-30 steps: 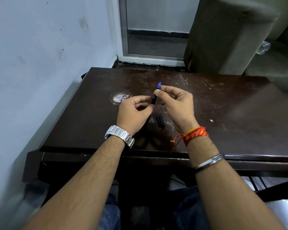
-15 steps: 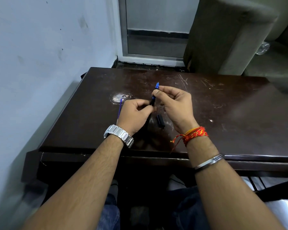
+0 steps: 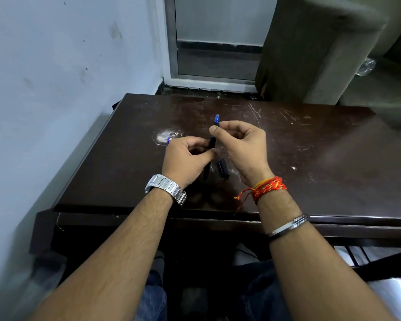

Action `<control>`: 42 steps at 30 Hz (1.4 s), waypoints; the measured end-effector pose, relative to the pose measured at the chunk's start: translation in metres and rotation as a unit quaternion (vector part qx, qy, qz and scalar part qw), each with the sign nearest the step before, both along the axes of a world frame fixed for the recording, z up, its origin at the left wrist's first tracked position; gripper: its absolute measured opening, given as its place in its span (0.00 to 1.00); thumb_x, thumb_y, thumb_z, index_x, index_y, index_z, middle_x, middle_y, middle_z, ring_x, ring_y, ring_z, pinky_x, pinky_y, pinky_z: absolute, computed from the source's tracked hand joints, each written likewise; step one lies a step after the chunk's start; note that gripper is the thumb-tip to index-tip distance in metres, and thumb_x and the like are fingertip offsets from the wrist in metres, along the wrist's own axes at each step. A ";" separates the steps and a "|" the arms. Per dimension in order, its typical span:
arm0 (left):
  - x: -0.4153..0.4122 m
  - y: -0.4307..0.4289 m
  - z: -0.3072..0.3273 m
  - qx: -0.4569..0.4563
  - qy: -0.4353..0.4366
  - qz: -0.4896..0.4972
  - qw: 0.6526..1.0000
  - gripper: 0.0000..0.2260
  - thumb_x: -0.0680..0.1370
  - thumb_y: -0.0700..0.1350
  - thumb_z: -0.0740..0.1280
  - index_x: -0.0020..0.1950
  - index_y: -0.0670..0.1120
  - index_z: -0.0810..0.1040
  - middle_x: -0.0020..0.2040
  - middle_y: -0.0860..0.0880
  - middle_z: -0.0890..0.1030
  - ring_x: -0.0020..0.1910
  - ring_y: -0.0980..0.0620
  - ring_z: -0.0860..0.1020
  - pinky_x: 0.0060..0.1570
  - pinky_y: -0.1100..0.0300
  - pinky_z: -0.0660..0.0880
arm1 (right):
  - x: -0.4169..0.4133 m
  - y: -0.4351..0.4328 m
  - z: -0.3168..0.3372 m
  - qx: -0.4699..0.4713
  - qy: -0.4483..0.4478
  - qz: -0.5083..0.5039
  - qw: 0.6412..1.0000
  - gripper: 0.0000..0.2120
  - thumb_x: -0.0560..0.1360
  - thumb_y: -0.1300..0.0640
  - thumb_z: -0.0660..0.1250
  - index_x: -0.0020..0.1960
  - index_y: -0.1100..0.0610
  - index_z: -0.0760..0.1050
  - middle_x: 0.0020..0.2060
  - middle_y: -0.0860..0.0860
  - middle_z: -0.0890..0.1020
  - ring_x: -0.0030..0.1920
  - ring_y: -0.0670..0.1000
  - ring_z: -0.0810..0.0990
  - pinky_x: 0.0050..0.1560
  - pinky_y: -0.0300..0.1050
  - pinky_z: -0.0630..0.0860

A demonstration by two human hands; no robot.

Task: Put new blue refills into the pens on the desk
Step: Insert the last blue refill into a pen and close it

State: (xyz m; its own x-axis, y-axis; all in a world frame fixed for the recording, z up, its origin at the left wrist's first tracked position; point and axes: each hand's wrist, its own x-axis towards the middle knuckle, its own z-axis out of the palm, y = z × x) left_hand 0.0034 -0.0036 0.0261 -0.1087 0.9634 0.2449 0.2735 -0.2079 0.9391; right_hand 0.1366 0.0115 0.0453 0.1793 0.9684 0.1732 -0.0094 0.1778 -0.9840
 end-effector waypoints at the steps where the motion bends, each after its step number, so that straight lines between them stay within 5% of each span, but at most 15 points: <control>1: 0.000 0.000 0.000 0.001 0.005 -0.001 1.000 0.09 0.67 0.43 0.79 0.39 0.55 0.83 0.34 0.60 0.84 0.35 0.62 0.82 0.37 0.70 0.76 | 0.000 -0.001 0.000 0.001 -0.002 0.000 1.000 0.07 0.68 0.58 0.80 0.42 0.55 0.83 0.32 0.46 0.84 0.35 0.40 0.81 0.36 0.33 0.77; 8: 0.000 0.000 -0.002 -0.011 -0.010 -0.005 1.000 0.07 0.68 0.43 0.79 0.42 0.51 0.85 0.37 0.51 0.86 0.38 0.53 0.85 0.40 0.59 0.81 | -0.002 0.000 0.001 -0.015 0.010 0.006 1.000 0.05 0.69 0.60 0.77 0.43 0.53 0.84 0.34 0.47 0.85 0.34 0.41 0.82 0.35 0.35 0.77; 13: 0.001 -0.001 -0.001 0.005 0.002 -0.006 1.000 0.09 0.68 0.42 0.79 0.38 0.55 0.83 0.35 0.57 0.85 0.36 0.60 0.83 0.37 0.67 0.78 | -0.001 -0.001 -0.001 -0.015 0.000 0.011 1.000 0.10 0.67 0.57 0.81 0.43 0.55 0.81 0.36 0.52 0.79 0.35 0.46 0.78 0.35 0.39 0.78; 17: -0.001 0.000 -0.002 -0.005 -0.010 -0.008 1.000 0.08 0.68 0.43 0.79 0.40 0.54 0.83 0.36 0.54 0.85 0.37 0.56 0.84 0.40 0.61 0.81 | -0.003 -0.001 0.000 -0.025 0.013 0.011 1.000 0.06 0.69 0.58 0.78 0.45 0.55 0.83 0.37 0.51 0.84 0.38 0.47 0.82 0.38 0.42 0.80; 21: 0.001 -0.001 -0.001 0.005 -0.006 -0.008 1.000 0.09 0.68 0.42 0.79 0.38 0.55 0.83 0.33 0.60 0.84 0.35 0.62 0.82 0.36 0.69 0.77 | -0.003 -0.002 0.000 -0.026 0.003 0.020 0.999 0.07 0.70 0.62 0.78 0.46 0.56 0.82 0.36 0.50 0.83 0.36 0.45 0.81 0.35 0.41 0.81; 26: -0.001 0.001 -0.002 0.005 0.000 0.002 1.000 0.08 0.68 0.43 0.79 0.40 0.54 0.83 0.36 0.55 0.85 0.37 0.58 0.83 0.39 0.64 0.80 | -0.003 -0.001 -0.001 -0.026 0.003 0.011 1.000 0.10 0.69 0.58 0.79 0.49 0.57 0.83 0.40 0.52 0.84 0.40 0.46 0.82 0.44 0.43 0.82; 35: -0.001 0.002 -0.005 0.017 0.017 0.017 1.000 0.09 0.66 0.43 0.80 0.41 0.52 0.83 0.37 0.55 0.85 0.36 0.59 0.83 0.39 0.65 0.79 | -0.005 -0.003 -0.001 -0.023 0.010 0.020 1.000 0.08 0.69 0.61 0.79 0.45 0.56 0.81 0.35 0.49 0.84 0.35 0.42 0.82 0.34 0.36 0.79; 42: 0.003 0.002 -0.004 0.021 -0.020 -0.038 0.999 0.07 0.71 0.43 0.74 0.47 0.53 0.85 0.40 0.61 0.85 0.42 0.62 0.83 0.42 0.70 0.76 | -0.005 -0.004 0.001 -0.027 0.032 0.016 0.999 0.06 0.69 0.62 0.79 0.44 0.57 0.83 0.37 0.54 0.86 0.38 0.49 0.84 0.38 0.42 0.82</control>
